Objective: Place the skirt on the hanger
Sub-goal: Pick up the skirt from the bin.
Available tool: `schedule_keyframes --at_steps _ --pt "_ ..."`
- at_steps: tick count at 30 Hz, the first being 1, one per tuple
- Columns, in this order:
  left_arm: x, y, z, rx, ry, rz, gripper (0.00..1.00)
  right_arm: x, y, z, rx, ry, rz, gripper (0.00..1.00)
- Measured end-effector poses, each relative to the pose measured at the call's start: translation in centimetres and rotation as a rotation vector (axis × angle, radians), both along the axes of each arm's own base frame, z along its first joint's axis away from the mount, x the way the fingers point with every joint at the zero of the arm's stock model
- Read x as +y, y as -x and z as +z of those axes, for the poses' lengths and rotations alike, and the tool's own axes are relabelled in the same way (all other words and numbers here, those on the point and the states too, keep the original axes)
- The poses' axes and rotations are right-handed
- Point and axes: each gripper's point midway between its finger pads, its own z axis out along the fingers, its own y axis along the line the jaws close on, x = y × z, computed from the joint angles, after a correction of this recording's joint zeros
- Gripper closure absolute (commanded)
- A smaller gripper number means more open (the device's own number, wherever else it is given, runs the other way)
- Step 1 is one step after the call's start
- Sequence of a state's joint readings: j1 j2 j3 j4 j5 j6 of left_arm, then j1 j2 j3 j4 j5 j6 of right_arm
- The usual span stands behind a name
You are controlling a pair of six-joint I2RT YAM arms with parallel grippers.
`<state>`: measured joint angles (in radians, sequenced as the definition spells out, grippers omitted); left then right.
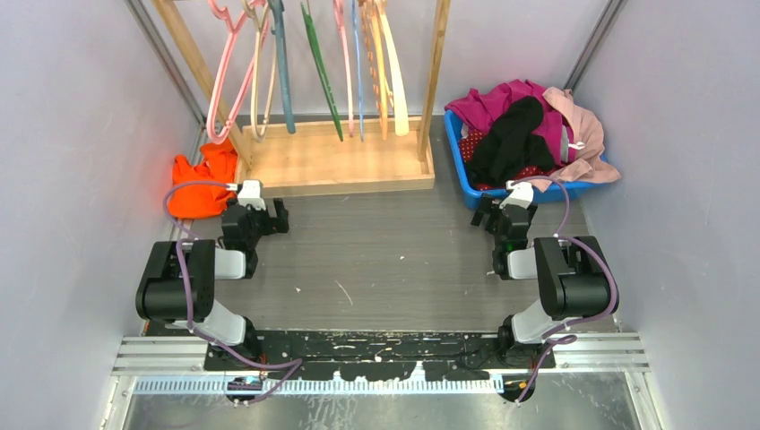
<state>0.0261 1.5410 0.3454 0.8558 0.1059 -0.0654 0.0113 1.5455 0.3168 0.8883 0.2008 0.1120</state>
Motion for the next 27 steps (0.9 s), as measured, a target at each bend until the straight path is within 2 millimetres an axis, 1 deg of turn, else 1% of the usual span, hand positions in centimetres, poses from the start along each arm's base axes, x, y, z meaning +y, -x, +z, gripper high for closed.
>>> schedule_keyframes --at_steps 27 --pt "0.0 -0.02 0.02 -0.001 0.0 0.0 0.0 -0.21 0.04 0.03 -0.003 0.001 -0.013 0.0"
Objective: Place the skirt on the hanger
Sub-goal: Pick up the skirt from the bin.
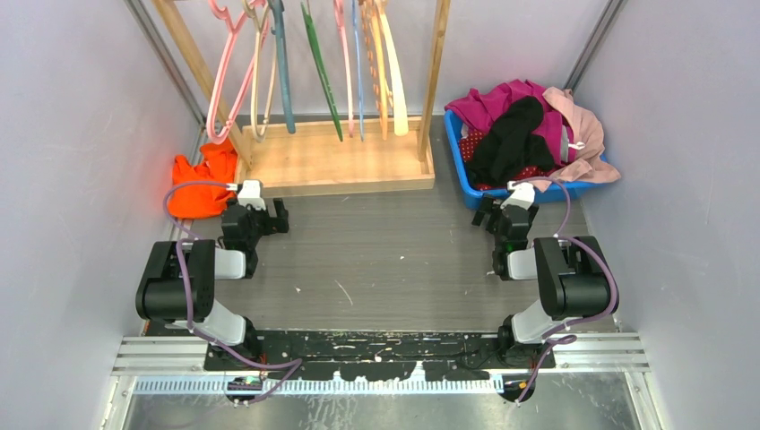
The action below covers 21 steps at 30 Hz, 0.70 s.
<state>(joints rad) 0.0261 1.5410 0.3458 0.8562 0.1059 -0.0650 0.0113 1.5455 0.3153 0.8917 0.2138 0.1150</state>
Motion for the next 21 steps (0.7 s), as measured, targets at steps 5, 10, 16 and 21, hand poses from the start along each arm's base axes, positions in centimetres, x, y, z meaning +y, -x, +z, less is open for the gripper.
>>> schedule_keyframes --at_steps 5,10,16,21 --pt "-0.3 0.3 0.2 0.008 -0.008 -0.023 0.0 -1.0 1.0 0.8 -0.018 -0.009 -0.074 0.0" --pt "-1.3 1.0 3.6 -0.015 -0.012 -0.057 0.0 -2.2 1.8 5.8 -0.065 -0.039 -0.173 0.0" --pt "-5.8 2.6 12.7 -0.185 -0.01 -0.175 0.0 -2.4 3.9 11.1 -0.139 -0.118 -0.221 0.0" --pt "-8.2 5.6 17.2 -0.252 0.038 -0.258 0.0 -1.7 5.9 15.8 -0.188 -0.24 -0.237 0.0"
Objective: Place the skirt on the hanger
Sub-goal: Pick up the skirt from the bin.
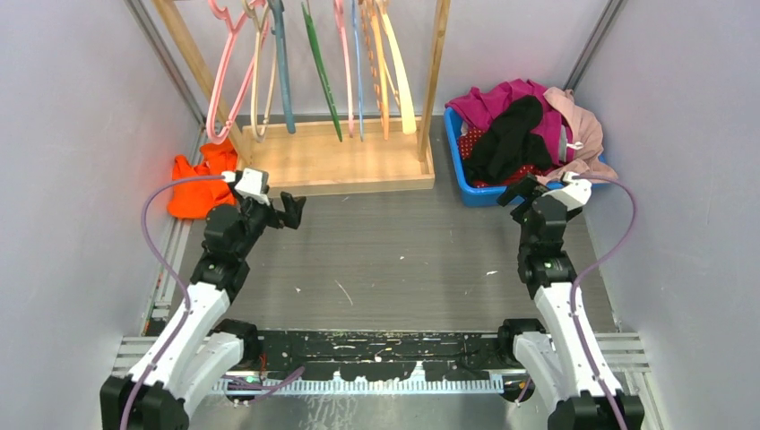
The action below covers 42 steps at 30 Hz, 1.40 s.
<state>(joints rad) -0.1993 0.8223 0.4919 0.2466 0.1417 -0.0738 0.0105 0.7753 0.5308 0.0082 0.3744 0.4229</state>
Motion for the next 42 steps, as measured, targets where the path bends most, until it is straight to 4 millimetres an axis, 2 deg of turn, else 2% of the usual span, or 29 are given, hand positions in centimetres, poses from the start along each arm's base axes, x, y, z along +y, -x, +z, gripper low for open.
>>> schedule_keyframes --at_steps 4,6,12,15,17,20,23,26,31,33,35,39,42 --pt "-0.7 2.2 1.9 0.024 0.114 -0.019 0.0 1.8 1.5 2.8 -0.018 -0.114 0.058 0.0" --pt "-0.5 3.0 2.9 0.066 0.203 0.012 0.0 3.3 2.2 3.8 -0.019 -0.166 0.129 0.0" --pt "-0.3 5.4 8.0 0.102 0.4 0.051 0.0 6.5 4.2 2.3 0.096 -0.288 0.257 0.0" --pt "-0.6 6.3 9.3 0.139 0.455 0.047 0.0 7.3 5.1 1.5 0.156 -0.314 0.29 0.0" --pt "-0.8 6.6 9.4 0.192 0.488 0.05 0.0 7.4 5.7 1.5 0.185 -0.313 0.297 0.0" --pt "-1.5 6.8 8.1 0.294 0.528 0.052 0.0 6.9 6.0 1.8 0.214 -0.289 0.281 0.06" --pt "-2.6 7.0 5.9 0.419 0.572 0.034 0.0 6.3 5.9 1.7 0.246 -0.267 0.249 0.1" --pt "-3.2 7.1 3.3 0.533 0.597 0.051 0.0 5.8 5.6 0.3 0.311 -0.256 0.219 0.13" --pt "-2.8 7.9 -1.3 0.691 0.577 0.132 0.0 5.1 4.5 -2.8 0.442 -0.245 0.17 0.17" --pt "-2.5 8.0 -2.8 0.728 0.565 0.163 0.0 4.9 4.1 -2.9 0.46 -0.243 0.16 0.18" --pt "-2.3 7.9 -4.2 0.761 0.547 0.19 0.0 4.8 2.8 -1.7 0.451 -0.238 0.154 0.19" --pt "-2.4 7.1 -6.6 0.845 0.501 0.215 0.0 4.8 -1.0 2.7 0.358 -0.23 0.162 0.26" --pt "-4.0 6.1 -8.3 0.955 0.491 0.159 0.0 5.0 -3.8 5.0 0.305 -0.231 0.177 0.34"
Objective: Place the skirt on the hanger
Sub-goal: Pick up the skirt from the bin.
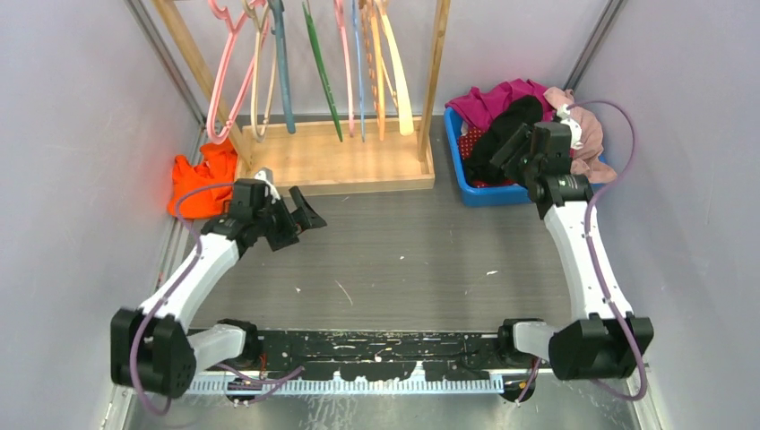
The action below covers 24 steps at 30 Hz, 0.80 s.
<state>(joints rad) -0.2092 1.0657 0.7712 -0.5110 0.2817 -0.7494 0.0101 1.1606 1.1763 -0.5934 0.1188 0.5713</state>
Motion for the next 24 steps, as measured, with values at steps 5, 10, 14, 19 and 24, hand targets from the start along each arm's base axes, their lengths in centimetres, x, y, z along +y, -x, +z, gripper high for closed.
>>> schedule_keyframes --at_steps 5,10,14,19,24 --pt "-2.7 -1.2 -2.6 0.079 0.075 -0.096 0.0 0.1 -4.2 0.0 0.022 0.007 0.014 0.38" --pt "-3.1 -1.2 -1.9 0.054 0.019 -0.147 0.0 -0.2 -5.1 -2.4 0.105 0.031 0.014 0.38" --pt "-3.1 -1.5 -0.1 -0.014 -0.004 -0.165 0.0 -0.5 -5.0 -3.3 0.145 0.051 0.009 0.39" --pt "-2.9 -0.9 0.5 -0.036 -0.018 -0.177 0.0 -0.5 -5.4 -4.2 0.168 0.054 0.009 0.53" --pt "-2.8 -0.3 0.4 -0.048 -0.041 -0.189 0.21 -0.2 -6.1 -7.0 0.239 0.044 0.026 0.88"
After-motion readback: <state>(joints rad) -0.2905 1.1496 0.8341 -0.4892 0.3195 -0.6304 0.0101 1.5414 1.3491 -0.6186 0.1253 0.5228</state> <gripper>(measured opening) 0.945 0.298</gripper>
